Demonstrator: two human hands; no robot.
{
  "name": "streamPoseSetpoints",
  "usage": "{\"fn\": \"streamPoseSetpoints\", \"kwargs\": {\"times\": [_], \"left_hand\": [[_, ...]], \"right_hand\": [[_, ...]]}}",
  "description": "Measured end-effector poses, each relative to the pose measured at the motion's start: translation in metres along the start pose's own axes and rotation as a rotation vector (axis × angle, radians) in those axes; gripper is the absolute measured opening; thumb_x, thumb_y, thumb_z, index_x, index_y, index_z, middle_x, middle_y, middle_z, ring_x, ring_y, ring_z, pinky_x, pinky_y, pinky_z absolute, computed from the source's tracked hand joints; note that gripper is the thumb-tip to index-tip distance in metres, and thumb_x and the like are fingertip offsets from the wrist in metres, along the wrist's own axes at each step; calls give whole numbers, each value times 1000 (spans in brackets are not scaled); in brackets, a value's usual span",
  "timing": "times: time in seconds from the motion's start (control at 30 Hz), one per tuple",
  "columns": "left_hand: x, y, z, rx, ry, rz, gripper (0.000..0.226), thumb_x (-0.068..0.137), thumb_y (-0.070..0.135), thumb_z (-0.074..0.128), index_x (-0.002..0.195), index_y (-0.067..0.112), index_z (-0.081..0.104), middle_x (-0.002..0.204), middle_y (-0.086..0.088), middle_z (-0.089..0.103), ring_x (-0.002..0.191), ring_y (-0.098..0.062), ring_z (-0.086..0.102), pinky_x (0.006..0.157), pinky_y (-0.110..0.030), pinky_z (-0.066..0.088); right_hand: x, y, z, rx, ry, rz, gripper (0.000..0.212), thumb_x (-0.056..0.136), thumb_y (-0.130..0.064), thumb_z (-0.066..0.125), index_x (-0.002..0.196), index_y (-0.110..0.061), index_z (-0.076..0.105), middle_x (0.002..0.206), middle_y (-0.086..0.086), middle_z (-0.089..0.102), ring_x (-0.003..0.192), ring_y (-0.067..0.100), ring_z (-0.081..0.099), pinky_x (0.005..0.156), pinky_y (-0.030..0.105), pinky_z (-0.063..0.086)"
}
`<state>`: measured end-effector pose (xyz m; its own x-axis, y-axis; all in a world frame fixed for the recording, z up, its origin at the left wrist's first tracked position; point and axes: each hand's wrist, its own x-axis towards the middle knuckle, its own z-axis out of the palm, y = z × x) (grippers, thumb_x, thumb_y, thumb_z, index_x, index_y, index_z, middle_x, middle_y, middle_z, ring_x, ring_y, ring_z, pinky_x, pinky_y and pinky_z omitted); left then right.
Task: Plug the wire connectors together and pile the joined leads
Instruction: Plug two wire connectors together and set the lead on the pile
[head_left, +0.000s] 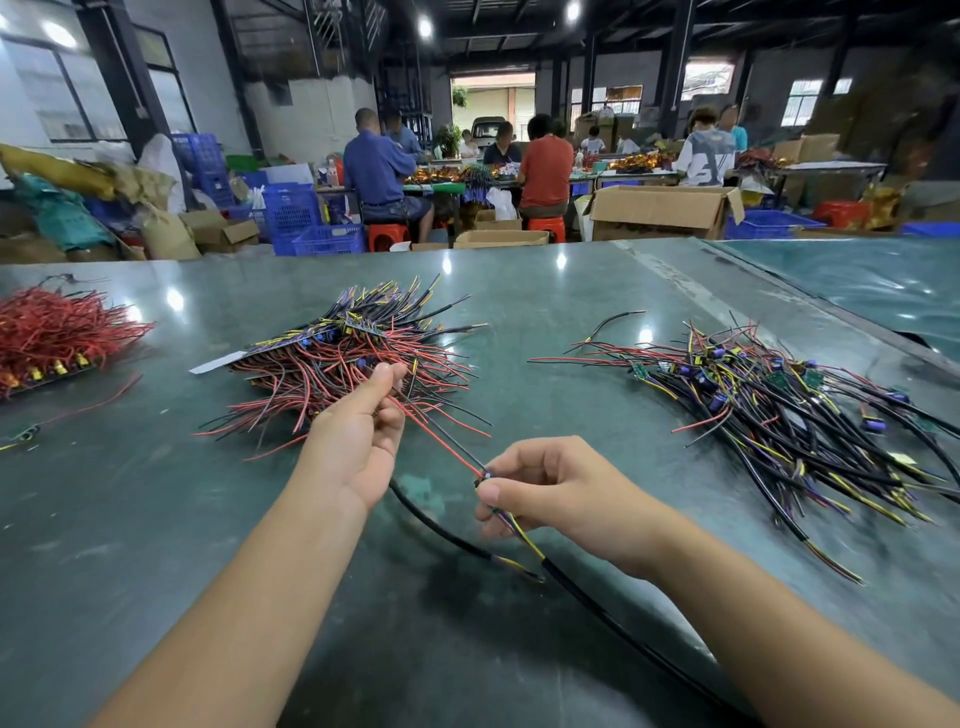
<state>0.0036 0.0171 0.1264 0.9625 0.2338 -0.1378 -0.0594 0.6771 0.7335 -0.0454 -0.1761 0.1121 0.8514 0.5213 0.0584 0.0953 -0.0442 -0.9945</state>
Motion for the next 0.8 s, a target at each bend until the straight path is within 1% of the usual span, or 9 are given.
{"fn": "streamPoseSetpoints", "kwargs": {"times": [0.13, 0.23, 0.3, 0.37, 0.43, 0.5, 0.63, 0.73, 0.8], "left_hand": [[11, 17, -13, -73, 65, 72, 16, 95, 12, 53, 84, 4, 62, 69, 0, 60, 46, 0, 49, 42, -7, 37], [12, 22, -18, -85, 63, 99, 19, 93, 23, 56, 85, 7, 62, 72, 0, 54, 44, 0, 48, 43, -6, 37], [5, 16, -12, 19, -28, 29, 33, 87, 42, 59, 91, 9, 63, 70, 1, 55, 49, 0, 49, 44, -7, 40], [-6, 4, -5, 235, -192, -49, 51, 74, 55, 60, 95, 9, 66, 69, 2, 60, 55, -2, 53, 48, -10, 45], [-18, -11, 0, 483, -405, -91, 46, 66, 47, 66, 91, 9, 72, 72, 2, 65, 59, -3, 57, 54, -12, 48], [-28, -24, 3, 603, -532, -131, 35, 63, 34, 72, 88, 10, 75, 76, 0, 67, 64, -5, 59, 60, -14, 50], [-30, -32, 2, 563, -535, -151, 36, 64, 18, 73, 98, 8, 67, 77, -2, 67, 70, -11, 64, 68, -23, 55], [-31, -32, 3, 538, -474, -110, 35, 64, 11, 74, 96, 9, 60, 82, -9, 65, 68, -16, 64, 64, -24, 56], [-31, -32, 4, 513, -383, -60, 29, 73, 1, 71, 93, 12, 53, 81, -10, 69, 65, -14, 66, 58, -21, 54]], "right_hand": [[-6, 4, -1, -50, -50, 34, 10, 88, -8, 65, 80, -14, 65, 77, 5, 70, 70, 20, 69, 71, 28, 55], [-6, 6, -2, -58, 16, 24, 8, 89, -8, 64, 82, -12, 65, 76, 3, 70, 72, 19, 69, 73, 29, 55], [-4, 3, -5, -34, 97, 9, 6, 90, -10, 62, 86, -10, 66, 77, 2, 71, 71, 16, 70, 72, 26, 54], [-3, -1, -7, -17, 141, 3, 6, 90, -13, 62, 87, -9, 66, 77, 2, 71, 70, 16, 70, 72, 26, 54], [-3, -2, -7, -37, 165, -3, 7, 89, -16, 63, 86, -11, 67, 77, 2, 71, 67, 16, 68, 70, 28, 53], [-2, -2, -7, -52, 174, -4, 5, 87, -16, 65, 86, -12, 67, 78, 3, 71, 66, 17, 67, 70, 30, 51], [-2, -3, -7, -60, 123, 29, 16, 83, -12, 71, 97, -12, 65, 82, 5, 72, 72, 18, 70, 76, 32, 55], [-3, -5, -6, -70, 89, 55, 31, 79, -7, 74, 107, -13, 61, 89, 6, 74, 79, 15, 70, 74, 23, 53], [-4, -6, -8, -51, 83, 111, 40, 80, -5, 73, 114, -15, 57, 95, 5, 74, 86, 17, 71, 75, 21, 53]]}}
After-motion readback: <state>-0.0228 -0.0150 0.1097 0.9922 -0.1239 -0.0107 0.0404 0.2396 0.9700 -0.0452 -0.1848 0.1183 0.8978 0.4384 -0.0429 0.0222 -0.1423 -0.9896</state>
